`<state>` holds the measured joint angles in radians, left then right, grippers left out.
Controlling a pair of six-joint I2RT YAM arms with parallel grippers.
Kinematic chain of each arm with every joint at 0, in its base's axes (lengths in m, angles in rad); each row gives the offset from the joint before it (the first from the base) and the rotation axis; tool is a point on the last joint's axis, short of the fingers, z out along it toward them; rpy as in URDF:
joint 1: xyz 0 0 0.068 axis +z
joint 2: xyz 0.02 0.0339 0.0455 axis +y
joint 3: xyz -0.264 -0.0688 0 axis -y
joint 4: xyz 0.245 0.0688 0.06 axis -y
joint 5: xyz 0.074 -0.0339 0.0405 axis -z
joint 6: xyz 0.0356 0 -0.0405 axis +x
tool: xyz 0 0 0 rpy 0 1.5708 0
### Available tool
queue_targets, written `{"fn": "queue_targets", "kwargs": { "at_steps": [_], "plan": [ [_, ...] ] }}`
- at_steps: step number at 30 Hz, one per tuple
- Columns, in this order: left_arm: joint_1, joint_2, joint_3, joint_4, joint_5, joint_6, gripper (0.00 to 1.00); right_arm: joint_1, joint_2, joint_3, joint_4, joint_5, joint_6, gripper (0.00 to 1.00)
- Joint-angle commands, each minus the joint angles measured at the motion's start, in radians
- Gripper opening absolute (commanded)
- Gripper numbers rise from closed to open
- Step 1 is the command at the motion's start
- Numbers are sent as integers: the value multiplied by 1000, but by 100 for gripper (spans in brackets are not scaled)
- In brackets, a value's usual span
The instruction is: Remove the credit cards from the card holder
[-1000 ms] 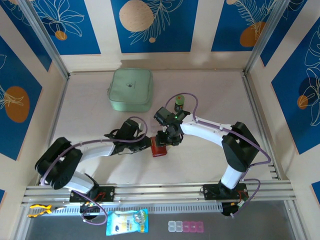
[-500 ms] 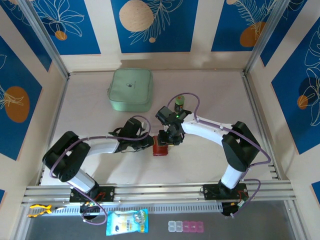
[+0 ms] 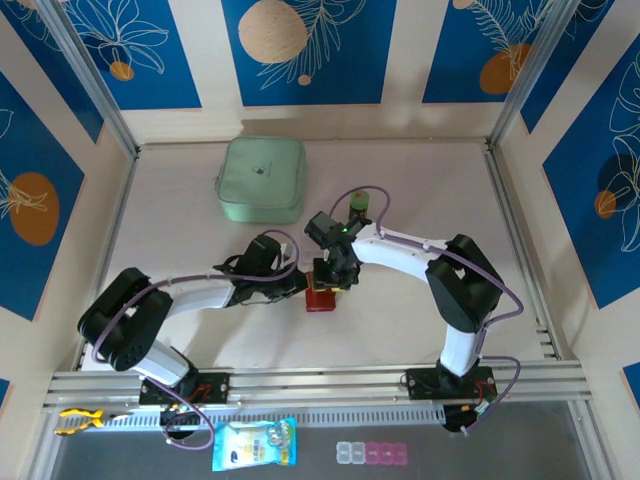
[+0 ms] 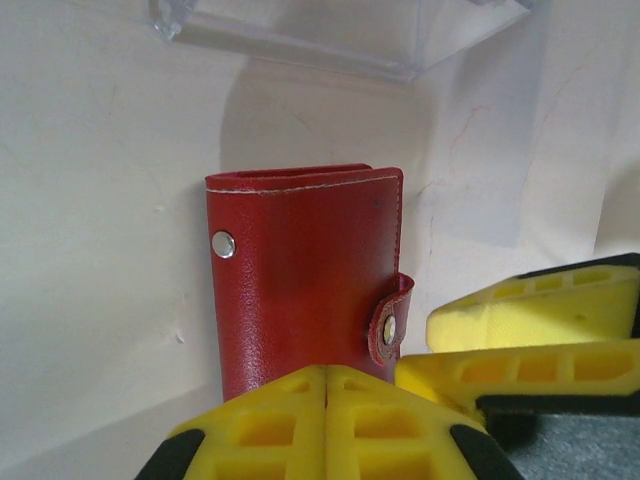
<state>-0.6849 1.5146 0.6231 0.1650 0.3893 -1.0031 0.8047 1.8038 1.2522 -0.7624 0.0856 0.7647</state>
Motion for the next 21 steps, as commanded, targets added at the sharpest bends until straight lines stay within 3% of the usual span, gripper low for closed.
{"fn": "queue_targets", "kwargs": {
  "at_steps": [1,21],
  "plan": [
    [-7,20,-10,16,26,-22,4,-2,27,40,-11,-13,11,38],
    [-5,59,-29,9,21,-44,1,43,160,85,-80,70,8,33]
  ]
}}
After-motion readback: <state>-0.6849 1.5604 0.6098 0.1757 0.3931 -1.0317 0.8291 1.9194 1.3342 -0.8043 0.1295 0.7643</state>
